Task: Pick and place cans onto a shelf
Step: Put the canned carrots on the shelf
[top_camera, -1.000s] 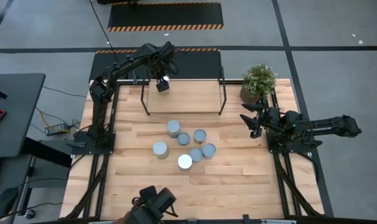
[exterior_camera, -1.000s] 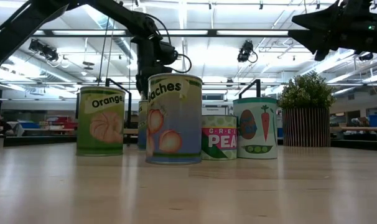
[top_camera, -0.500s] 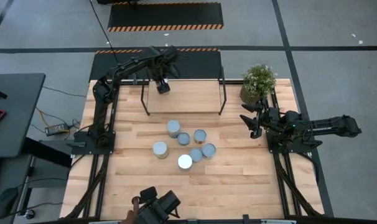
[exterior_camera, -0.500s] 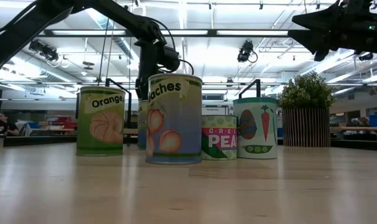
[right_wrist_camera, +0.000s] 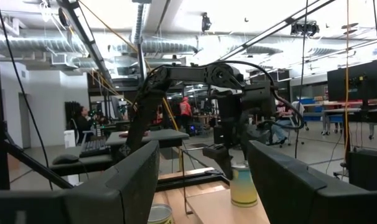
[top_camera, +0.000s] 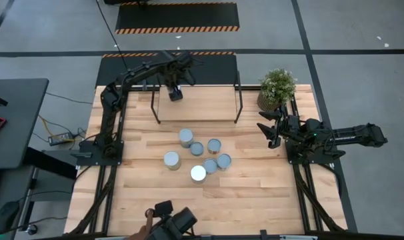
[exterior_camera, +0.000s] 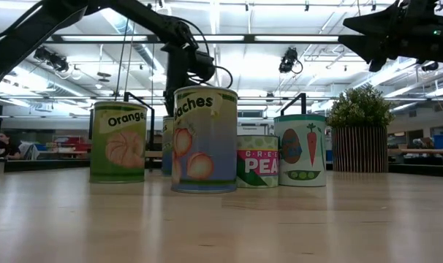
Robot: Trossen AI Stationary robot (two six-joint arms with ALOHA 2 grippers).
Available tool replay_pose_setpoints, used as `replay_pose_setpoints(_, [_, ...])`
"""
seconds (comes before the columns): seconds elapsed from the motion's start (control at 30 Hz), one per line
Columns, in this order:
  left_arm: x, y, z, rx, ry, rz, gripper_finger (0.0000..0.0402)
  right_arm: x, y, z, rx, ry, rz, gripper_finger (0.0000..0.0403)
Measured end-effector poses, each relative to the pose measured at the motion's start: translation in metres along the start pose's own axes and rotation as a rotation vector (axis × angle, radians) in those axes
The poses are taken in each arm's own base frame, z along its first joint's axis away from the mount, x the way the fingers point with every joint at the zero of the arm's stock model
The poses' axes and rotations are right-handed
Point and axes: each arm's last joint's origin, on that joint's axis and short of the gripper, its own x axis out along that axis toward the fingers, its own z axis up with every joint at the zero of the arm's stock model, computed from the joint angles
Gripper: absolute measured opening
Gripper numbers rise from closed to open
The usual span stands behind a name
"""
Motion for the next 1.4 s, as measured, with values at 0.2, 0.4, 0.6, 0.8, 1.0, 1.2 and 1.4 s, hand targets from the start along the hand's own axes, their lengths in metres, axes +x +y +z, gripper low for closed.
replay_pose_setpoints(0.2, [-0.002,-0.006,0.005,0.107,0.021,0.092,0.0385,0.000,0.000,0.000,0.000,0.000,0.000,0.0250])
replay_pose_setpoints(0.4, [-0.003,-0.011,0.013,0.113,-0.050,0.074,0.0385,0.000,0.000,0.000,0.000,0.000,0.000,0.0250])
replay_pose_setpoints(0.6, [-0.004,-0.012,0.018,0.107,-0.117,0.065,0.0385,0.000,0.000,0.000,0.000,0.000,0.000,0.0250])
replay_pose_setpoints(0.8, [-0.005,-0.010,0.022,0.143,-0.142,0.106,0.0385,0.000,0.000,0.000,0.000,0.000,0.000,0.0250])
replay_pose_setpoints(1.0, [-0.006,-0.007,0.023,0.182,-0.107,0.213,0.0385,0.000,0.000,0.000,0.000,0.000,0.000,0.0250])
replay_pose_setpoints(1.2, [-0.008,-0.001,0.026,0.150,-0.110,0.323,0.0385,0.000,0.000,0.000,0.000,0.000,0.000,0.0250])
replay_pose_setpoints(1.4, [-0.009,0.004,0.029,0.121,-0.117,0.414,0.0385,0.000,0.000,0.000,0.000,0.000,0.000,0.0250])
